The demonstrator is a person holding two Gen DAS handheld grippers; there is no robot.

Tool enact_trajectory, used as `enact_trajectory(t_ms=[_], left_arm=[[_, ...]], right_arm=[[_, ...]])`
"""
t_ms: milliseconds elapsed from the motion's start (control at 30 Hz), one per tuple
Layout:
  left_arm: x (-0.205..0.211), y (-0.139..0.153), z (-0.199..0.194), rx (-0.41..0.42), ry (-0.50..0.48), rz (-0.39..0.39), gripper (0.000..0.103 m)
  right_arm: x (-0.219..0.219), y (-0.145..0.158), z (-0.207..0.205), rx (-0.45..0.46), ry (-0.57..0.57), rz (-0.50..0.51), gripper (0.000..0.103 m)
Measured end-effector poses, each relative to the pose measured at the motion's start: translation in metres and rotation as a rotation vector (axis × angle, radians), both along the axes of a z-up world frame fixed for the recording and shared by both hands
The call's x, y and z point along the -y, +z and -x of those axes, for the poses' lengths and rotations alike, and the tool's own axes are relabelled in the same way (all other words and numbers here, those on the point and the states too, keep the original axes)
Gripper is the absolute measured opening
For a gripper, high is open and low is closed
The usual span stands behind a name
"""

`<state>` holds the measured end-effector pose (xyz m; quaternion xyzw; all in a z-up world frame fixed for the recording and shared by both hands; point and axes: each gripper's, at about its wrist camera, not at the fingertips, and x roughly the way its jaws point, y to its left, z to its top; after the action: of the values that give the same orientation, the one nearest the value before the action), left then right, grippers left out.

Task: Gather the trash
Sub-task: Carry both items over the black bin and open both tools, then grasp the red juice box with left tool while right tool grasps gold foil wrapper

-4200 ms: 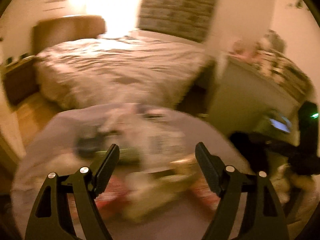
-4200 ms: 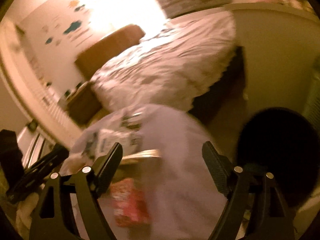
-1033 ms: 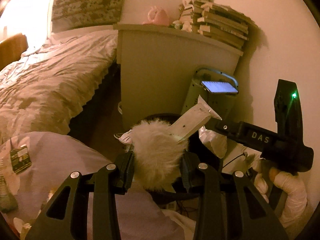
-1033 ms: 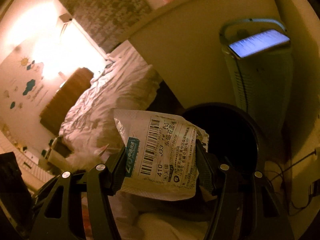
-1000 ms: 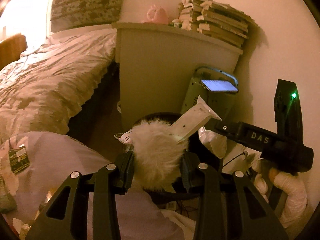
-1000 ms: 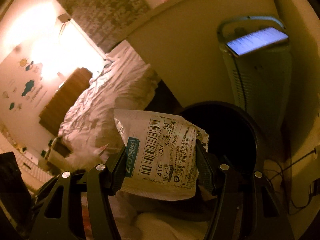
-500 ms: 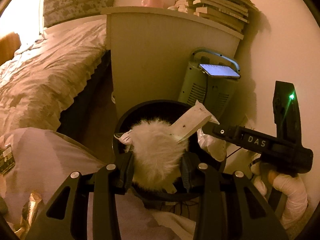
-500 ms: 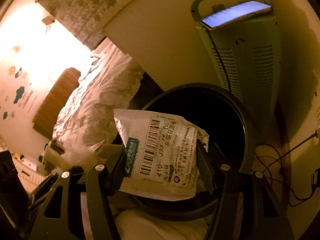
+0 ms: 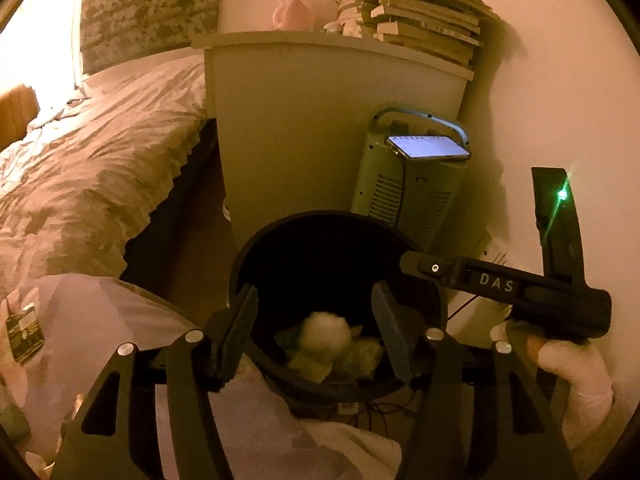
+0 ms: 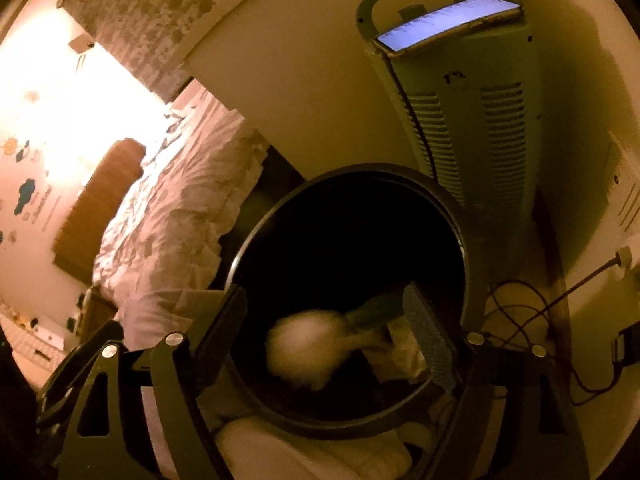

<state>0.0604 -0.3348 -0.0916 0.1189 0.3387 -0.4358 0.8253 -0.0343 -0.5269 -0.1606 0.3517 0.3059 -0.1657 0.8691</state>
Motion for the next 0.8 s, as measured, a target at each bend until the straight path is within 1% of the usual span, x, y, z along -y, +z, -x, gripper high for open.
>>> enact_trajectory(t_ms=[67, 133, 167, 300, 500, 700, 800], left_arm=[[-0.009, 0.005, 0.002, 0.009, 0.01, 0.009, 0.06], [-0.021, 0.011, 0.004, 0.017, 0.024, 0.022, 0.069], [-0.028, 0.014, 0.005, 0.024, 0.035, 0.031, 0.075], [-0.064, 0.023, 0.008, 0.051, 0.085, 0.049, 0.075], [-0.141, 0.027, 0.002, 0.052, 0.21, 0.056, 0.075], [-0.229, 0.02, -0.007, 0.04, 0.342, 0.026, 0.075], [-0.272, 0.011, -0.015, 0.007, 0.39, 0.007, 0.075]], right_arm=[[-0.006, 0.005, -0.001, 0.009, 0.016, 0.009, 0.082], [-0.015, 0.012, -0.003, 0.023, 0.039, 0.021, 0.082], [-0.02, 0.017, -0.005, 0.033, 0.058, 0.029, 0.082], [-0.051, 0.034, -0.017, 0.054, 0.148, 0.064, 0.082], [-0.117, 0.054, -0.041, 0.063, 0.339, 0.121, 0.082], [-0.185, 0.061, -0.063, 0.041, 0.549, 0.161, 0.082], [-0.217, 0.06, -0.071, 0.012, 0.659, 0.19, 0.082]])
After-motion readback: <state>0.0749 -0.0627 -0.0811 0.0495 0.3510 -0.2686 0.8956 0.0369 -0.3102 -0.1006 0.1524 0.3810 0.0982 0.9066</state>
